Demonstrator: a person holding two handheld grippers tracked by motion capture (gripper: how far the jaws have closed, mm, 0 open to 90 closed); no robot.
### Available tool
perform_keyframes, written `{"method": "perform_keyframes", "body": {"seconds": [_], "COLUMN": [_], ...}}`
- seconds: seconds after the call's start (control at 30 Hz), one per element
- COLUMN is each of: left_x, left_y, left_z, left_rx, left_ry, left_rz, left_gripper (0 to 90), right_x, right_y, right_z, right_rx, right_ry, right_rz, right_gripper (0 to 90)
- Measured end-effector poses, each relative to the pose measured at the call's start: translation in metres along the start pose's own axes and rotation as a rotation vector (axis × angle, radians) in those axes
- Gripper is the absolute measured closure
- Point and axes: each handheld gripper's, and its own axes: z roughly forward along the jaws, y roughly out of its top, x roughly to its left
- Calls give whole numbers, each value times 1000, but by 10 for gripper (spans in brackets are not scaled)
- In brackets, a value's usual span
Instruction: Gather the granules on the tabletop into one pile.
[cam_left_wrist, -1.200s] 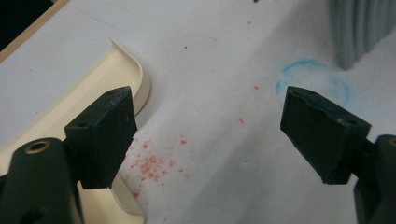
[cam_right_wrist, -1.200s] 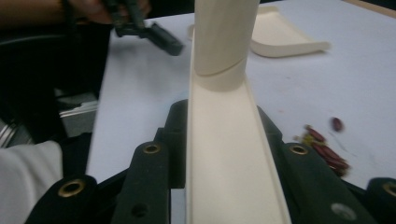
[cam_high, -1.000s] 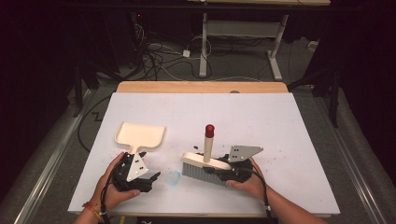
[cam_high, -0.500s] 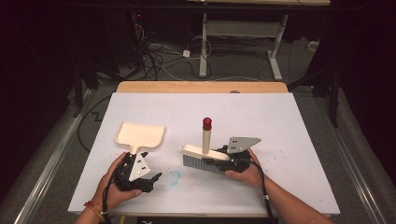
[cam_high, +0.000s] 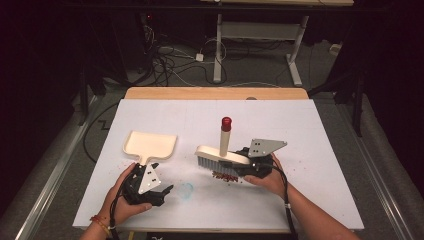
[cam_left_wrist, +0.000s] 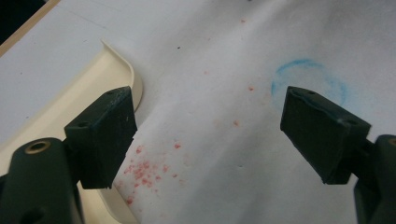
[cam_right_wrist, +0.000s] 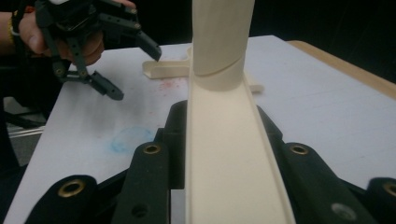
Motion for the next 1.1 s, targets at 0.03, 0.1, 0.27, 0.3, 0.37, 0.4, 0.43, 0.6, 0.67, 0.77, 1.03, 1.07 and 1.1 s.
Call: {"method": "perform_keyframes", "body": {"seconds": [0.03, 0.1, 0.27, 0.3, 0.37, 0.4, 0.43, 0.6, 0.67, 0.77, 1.03, 1.07, 1.1], "left_x": [0, 0, 2, 2, 2, 2, 2, 2, 2, 2, 0, 0, 0], "left_y": [0, 0, 0, 0, -1, -1, -1, -3, -3, -4, -3, -3, -3], "left_z": [0, 1, 2, 2, 3, 3, 3, 3, 2, 2, 2, 2, 3], "left_rx": [1, 3, 4, 6, 11, 12, 14, 12, 11, 16, 24, 26, 26], "left_ry": [-1, -1, -4, -6, -6, -9, -12, -16, -16, -18, -23, -23, -23], "left_rz": [1, 1, -1, -1, 3, 2, 1, -1, -8, -9, -4, -3, -2], "left_gripper": [178, 178, 178, 178, 178, 178, 178, 178, 178, 178, 178, 179, 178], "right_x": [-2, -11, -34, -38, -47, -51, -53, -56, -56, -57, -53, -52, -51], "right_y": [3, 8, 9, 7, 4, 3, 1, -5, -7, -7, -11, -11, -12], "right_z": [0, 2, 16, 20, 29, 33, 37, 53, 54, 49, 31, 28, 25], "right_rx": [3, 10, 59, 75, 102, 104, 102, 109, 108, 123, 159, 165, 168], "right_ry": [-16, -25, -83, -99, -114, -114, -110, -47, -7, 18, 116, 122, 127], "right_rz": [-7, -19, -51, -57, -67, -61, -58, -63, -49, -58, -119, -123, -129], "right_gripper": [671, 671, 671, 671, 670, 671, 671, 671, 671, 671, 668, 668, 669]}}
